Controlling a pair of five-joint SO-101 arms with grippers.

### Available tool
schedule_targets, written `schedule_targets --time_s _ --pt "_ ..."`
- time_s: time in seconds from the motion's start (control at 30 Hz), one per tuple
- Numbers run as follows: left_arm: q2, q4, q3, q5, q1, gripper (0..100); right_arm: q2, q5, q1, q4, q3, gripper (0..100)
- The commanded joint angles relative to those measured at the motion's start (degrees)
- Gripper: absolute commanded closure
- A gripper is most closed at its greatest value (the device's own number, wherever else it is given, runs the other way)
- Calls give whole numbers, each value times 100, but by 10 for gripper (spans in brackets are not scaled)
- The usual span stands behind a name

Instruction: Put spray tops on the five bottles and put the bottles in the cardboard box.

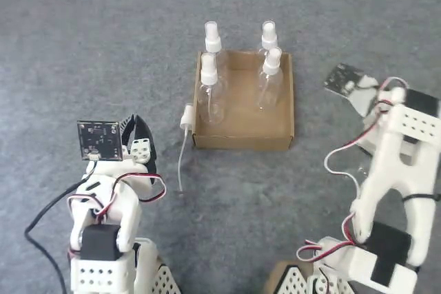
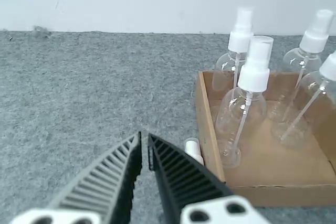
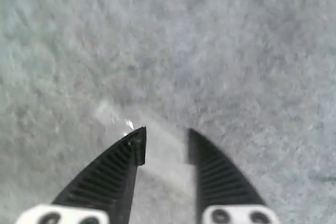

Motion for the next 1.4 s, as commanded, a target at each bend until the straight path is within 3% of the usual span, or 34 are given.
schedule_targets --time_s 0.0,0.13,0.4,0.63,0.8,1.03,1.27,1.37 --pt "-35 -149 -31 18 18 989 -22 1213 681 92 -273 833" --pt "-35 -149 -31 18 18 989 40 1960 1042 382 -273 832" --pt "-35 -149 -22 18 18 989 84 2268 971 435 18 831" --pt "-44 -149 22 18 18 989 92 2277 673 330 308 824" --pt "-62 -149 22 18 18 989 84 2092 699 -180 624 732" --pt "-62 -149 22 18 18 989 84 2444 673 -382 1134 775" --pt "-62 -149 22 18 18 989 92 2400 699 -1024 1793 778" --pt "-62 -149 22 18 18 989 92 2031 708 -1077 1881 780"
